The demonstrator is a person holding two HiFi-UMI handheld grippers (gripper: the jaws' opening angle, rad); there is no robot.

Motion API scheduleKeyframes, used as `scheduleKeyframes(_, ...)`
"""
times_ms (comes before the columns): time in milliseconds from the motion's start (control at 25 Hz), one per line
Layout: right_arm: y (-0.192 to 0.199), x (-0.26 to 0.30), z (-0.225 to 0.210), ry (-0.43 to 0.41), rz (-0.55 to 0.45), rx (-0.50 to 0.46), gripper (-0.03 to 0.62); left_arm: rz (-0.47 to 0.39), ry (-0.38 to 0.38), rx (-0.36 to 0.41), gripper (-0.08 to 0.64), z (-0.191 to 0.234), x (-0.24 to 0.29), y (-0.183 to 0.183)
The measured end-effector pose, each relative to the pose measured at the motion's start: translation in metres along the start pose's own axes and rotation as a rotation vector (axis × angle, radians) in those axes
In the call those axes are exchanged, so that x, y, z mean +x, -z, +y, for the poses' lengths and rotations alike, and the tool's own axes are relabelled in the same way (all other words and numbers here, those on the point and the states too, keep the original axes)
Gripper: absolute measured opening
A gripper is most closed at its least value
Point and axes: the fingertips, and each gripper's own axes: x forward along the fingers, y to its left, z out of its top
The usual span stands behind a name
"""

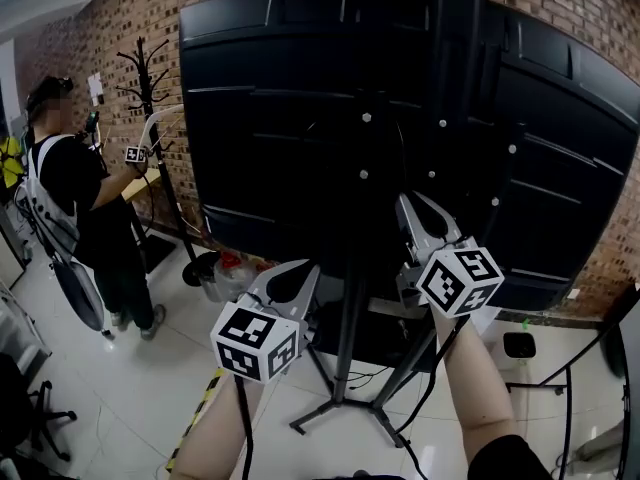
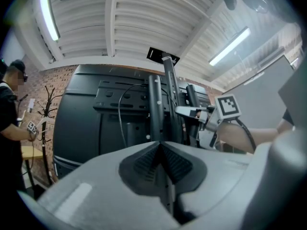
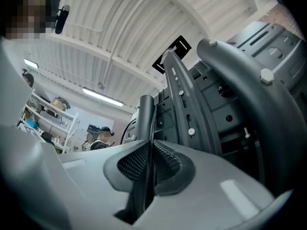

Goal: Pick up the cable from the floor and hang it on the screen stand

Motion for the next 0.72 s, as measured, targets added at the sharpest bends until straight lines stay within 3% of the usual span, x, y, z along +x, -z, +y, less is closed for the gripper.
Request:
scheduleKeyframes(280,0.021,-0.010,0.001,0.018,0.040,-0.034,0.034,0.006,-0.037,-0.013,0.005,0.002,-0.010,0.006)
scheduleKeyframes(440,0.047,-0.024,0.006,0.017,0.091,-0.054,0.091,0.003,-0.037,-0.008,0.005,-0.006,-0.016,0.009)
scheduleKeyframes(720,0.083,-0.066,0.015,0.037,0.135,-0.045,0.103,0.009,-0.041,-0.005,0.005,-0.018,-0.026,0.017)
